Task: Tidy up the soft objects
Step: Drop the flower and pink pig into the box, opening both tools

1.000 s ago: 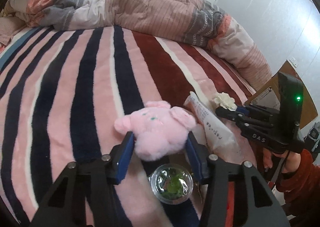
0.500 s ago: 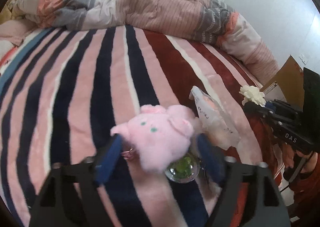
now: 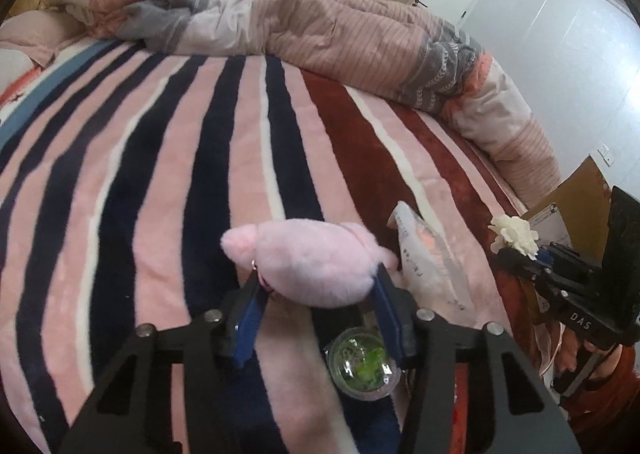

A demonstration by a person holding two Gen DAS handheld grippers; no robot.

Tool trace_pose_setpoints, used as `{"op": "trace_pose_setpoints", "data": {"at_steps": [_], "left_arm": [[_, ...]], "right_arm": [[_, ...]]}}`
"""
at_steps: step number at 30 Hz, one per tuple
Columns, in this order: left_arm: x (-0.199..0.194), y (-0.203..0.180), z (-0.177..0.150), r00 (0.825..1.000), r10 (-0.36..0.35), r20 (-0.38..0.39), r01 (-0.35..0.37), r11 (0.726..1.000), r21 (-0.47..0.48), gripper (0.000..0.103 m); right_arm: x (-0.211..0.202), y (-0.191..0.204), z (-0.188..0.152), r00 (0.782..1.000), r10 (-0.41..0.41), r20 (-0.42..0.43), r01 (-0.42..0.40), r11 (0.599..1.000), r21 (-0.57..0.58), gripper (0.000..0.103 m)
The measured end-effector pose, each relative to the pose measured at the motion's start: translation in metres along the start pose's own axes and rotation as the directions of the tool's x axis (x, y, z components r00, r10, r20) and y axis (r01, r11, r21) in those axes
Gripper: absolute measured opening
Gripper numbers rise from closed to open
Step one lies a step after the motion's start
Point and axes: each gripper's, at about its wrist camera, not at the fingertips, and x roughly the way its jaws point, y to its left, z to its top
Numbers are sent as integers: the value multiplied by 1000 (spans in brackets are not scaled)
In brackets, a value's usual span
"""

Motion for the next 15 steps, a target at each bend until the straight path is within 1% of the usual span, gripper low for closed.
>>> {"op": "trace_pose_setpoints", "data": {"at_steps": [4, 10, 12, 15], "left_arm": [[-9, -3, -3, 1000, 25, 6, -25, 999, 24, 46], [-34, -3, -10, 997, 33, 67, -36, 999, 40, 45], [-46, -7, -9, 996, 42, 84, -46, 998, 53, 45], [-70, -22, -2, 991, 50, 123, -62, 993, 96, 45]], "right_arm": [[-14, 8, 1, 1000, 0, 25, 1, 1000, -21, 16], [-22, 19, 0, 999, 26, 21, -26, 999, -34, 16], [-27, 22, 2, 999, 36, 33, -35, 999, -37, 16], [-44, 27, 11, 996, 53, 66, -50, 997, -56, 16]]}}
